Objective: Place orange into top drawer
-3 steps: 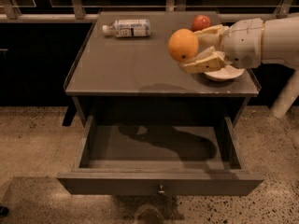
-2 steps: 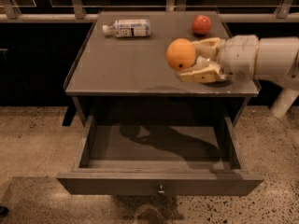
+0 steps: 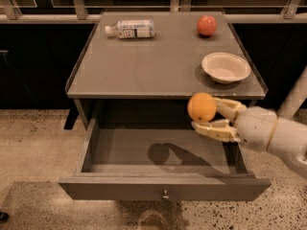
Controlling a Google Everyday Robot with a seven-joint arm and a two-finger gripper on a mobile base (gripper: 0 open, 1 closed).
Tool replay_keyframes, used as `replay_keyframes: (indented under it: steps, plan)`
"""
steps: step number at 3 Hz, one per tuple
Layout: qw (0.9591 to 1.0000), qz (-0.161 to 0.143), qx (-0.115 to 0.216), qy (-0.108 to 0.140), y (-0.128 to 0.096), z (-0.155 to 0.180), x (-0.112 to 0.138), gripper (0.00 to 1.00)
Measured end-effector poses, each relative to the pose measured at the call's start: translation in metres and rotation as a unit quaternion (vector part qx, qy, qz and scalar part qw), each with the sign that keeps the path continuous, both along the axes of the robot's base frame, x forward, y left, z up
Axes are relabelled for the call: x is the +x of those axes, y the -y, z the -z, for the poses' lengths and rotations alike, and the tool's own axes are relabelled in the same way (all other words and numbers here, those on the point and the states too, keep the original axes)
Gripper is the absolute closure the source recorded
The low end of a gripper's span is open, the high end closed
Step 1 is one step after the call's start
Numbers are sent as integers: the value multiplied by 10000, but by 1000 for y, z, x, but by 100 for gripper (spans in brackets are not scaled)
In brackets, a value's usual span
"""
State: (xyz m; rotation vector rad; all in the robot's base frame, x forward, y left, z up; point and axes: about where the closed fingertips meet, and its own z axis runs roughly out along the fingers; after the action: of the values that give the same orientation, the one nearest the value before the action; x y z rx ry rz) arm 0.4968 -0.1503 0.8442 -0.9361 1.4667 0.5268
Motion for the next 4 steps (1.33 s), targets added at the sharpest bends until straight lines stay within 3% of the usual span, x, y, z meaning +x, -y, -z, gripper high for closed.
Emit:
replay_keyframes:
  steps: [1, 2, 3, 4]
  plan:
    - [9979, 416, -228, -432, 32, 39, -23, 100]
    - [9900, 711, -692, -1004, 53, 75, -26, 100]
    - [9778, 876, -1159, -1508, 70, 105, -18, 100]
    - [9702, 969, -1247, -1837, 81, 139, -12, 100]
